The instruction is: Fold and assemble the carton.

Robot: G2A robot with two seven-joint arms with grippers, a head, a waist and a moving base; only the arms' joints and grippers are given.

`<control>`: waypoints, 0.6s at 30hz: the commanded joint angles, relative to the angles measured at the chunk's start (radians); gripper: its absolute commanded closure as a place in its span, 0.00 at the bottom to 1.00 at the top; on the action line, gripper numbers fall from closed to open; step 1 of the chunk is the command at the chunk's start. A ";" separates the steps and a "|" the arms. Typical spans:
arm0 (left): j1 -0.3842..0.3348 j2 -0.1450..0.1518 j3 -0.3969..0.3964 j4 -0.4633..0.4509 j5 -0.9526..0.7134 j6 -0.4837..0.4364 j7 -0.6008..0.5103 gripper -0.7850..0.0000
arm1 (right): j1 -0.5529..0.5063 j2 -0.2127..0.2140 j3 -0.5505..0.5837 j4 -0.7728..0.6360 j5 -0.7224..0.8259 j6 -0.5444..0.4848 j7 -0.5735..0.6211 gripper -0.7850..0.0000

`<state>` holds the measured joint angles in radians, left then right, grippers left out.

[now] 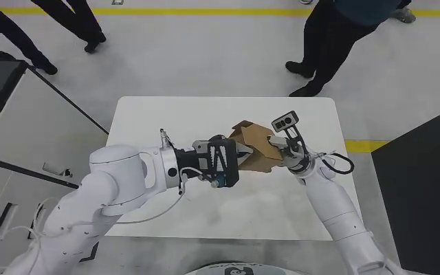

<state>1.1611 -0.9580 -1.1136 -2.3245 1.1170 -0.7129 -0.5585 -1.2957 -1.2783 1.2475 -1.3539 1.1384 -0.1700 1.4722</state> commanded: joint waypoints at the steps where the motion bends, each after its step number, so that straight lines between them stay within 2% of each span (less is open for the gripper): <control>1: 0.001 0.001 -0.014 0.004 0.003 0.009 0.001 1.00 | -0.001 -0.001 0.000 0.004 0.015 0.012 -0.003 1.00; 7: 0.007 0.003 -0.042 0.008 0.019 0.025 0.013 1.00 | -0.002 -0.004 -0.007 0.019 0.071 0.082 -0.002 1.00; 15: 0.009 0.003 -0.046 0.008 0.031 0.031 0.009 1.00 | 0.001 -0.003 -0.004 0.021 0.063 0.084 -0.002 1.00; 18: 0.017 0.002 -0.044 0.002 0.046 0.044 0.034 1.00 | -0.011 -0.004 -0.011 0.004 0.055 0.104 -0.046 1.00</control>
<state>1.1770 -0.9557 -1.1584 -2.3200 1.1569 -0.6719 -0.5339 -1.3029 -1.2820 1.2386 -1.3457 1.1971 -0.0745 1.4431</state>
